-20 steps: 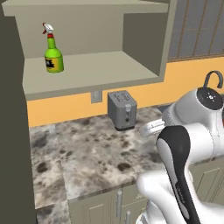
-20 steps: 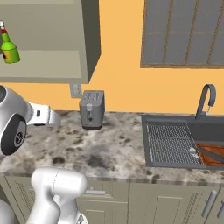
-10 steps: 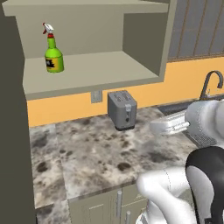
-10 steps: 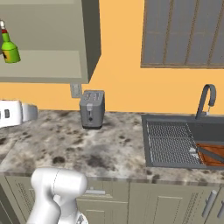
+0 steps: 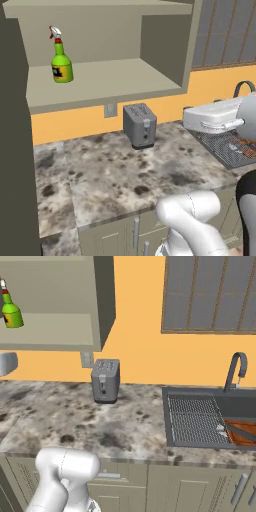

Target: Move the cutting board and knife to the sink. Then move spray from the cabinet to the counter.

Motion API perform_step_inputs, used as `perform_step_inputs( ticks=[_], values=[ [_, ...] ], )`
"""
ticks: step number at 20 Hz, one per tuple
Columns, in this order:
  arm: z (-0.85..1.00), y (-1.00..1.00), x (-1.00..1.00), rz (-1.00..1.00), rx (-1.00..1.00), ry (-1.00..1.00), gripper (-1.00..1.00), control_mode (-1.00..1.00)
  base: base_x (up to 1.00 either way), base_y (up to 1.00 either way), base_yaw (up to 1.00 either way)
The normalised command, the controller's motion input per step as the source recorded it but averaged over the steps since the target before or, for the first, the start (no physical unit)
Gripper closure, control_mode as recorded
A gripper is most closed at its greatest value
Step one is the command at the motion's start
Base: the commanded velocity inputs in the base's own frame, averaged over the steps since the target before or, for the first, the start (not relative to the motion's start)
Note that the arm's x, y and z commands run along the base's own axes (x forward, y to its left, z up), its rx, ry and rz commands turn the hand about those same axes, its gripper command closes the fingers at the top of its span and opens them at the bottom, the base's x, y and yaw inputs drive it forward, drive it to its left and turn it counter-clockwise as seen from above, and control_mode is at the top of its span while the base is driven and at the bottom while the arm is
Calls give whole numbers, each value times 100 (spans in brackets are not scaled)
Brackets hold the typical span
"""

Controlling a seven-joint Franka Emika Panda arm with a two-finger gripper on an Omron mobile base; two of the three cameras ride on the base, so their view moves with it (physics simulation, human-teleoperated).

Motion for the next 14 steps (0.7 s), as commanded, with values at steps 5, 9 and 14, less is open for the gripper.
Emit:
perform_step_inputs(
  ticks=[5,9,14],
  values=[
    [59,14,29,7,11,9,-100,-100,0,0,0],
    [11,21,33,9,5,10,-100,-100,0,0,0],
    [-3,20,26,6,2,0,-100,-100,0,0,0]
  ],
)
